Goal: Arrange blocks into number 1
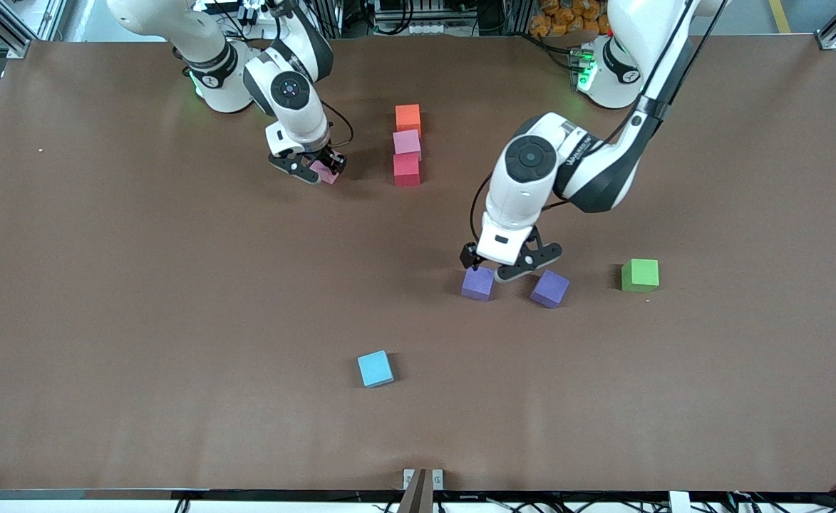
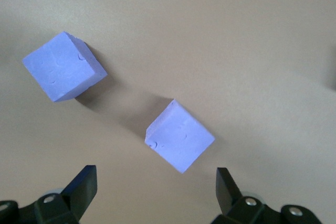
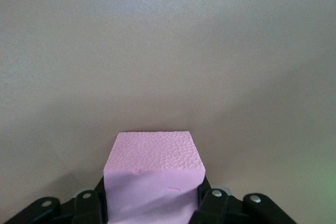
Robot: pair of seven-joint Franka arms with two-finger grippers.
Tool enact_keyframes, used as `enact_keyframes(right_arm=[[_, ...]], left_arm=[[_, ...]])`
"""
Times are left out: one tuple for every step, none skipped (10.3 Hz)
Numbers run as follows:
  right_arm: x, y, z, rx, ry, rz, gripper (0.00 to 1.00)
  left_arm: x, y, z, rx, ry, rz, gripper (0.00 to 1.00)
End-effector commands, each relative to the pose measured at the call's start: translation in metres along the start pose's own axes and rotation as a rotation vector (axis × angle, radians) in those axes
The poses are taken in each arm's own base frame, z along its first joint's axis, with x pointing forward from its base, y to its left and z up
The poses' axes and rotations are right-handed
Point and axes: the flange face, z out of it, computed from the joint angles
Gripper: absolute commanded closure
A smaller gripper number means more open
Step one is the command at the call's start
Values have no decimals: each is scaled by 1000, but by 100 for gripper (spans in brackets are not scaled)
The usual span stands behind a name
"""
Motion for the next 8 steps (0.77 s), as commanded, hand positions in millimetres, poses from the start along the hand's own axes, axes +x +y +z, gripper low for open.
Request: enact_keyframes(right_arm=[[-3, -3, -7, 27, 7, -6, 68], [0, -11, -17, 53, 14, -6, 68], [5, -24, -33, 91, 29, -11, 68], [13, -43, -56, 144, 53, -29, 67], [30, -66, -83, 189, 103, -128, 67], [50, -85, -103, 204, 164, -251, 66], [68, -103, -114, 182, 216, -338, 65], [78, -129, -125, 135, 244, -381, 62]], left_arm=[[22, 3, 12, -13, -41, -101, 0], [28, 4, 24, 0, -38, -114, 0], [40, 5, 37, 8, -30, -151, 0], [41, 9, 55, 21, -33, -213, 0], [49, 12, 62, 21, -29, -299, 0], [51, 16, 69, 23, -21, -381, 0], [48, 20, 73, 26, -19, -456, 0], [47, 21, 75, 28, -18, -508, 0]])
